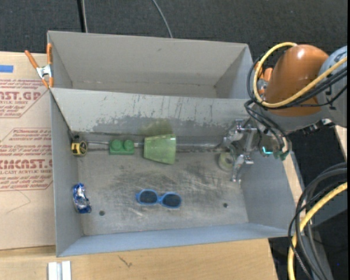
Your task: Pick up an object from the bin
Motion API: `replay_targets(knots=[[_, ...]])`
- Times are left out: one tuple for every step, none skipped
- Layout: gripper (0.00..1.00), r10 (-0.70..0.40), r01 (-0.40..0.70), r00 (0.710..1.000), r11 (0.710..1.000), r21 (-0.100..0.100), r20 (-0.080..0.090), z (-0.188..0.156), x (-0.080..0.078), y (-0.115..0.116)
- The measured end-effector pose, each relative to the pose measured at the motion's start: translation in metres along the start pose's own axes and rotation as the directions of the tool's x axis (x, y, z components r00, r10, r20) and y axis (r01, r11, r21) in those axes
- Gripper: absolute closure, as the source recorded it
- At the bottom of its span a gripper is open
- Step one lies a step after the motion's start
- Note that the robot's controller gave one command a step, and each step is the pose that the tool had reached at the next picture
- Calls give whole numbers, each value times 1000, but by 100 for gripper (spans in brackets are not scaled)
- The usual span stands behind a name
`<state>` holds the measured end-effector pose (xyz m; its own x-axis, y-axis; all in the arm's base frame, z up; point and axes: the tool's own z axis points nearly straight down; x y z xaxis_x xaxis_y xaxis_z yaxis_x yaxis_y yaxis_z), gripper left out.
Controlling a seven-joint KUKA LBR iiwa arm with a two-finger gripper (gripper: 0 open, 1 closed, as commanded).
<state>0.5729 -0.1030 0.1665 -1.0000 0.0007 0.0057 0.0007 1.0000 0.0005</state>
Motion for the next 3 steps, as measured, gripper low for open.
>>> replay_targets(knots=[[0,-16,16,1000,1000,-4,2,50,-8,67],[0,-46,46,999,999,-4,-1,65,68,149],[100,-38,38,999,999,0,5,64,65,144]])
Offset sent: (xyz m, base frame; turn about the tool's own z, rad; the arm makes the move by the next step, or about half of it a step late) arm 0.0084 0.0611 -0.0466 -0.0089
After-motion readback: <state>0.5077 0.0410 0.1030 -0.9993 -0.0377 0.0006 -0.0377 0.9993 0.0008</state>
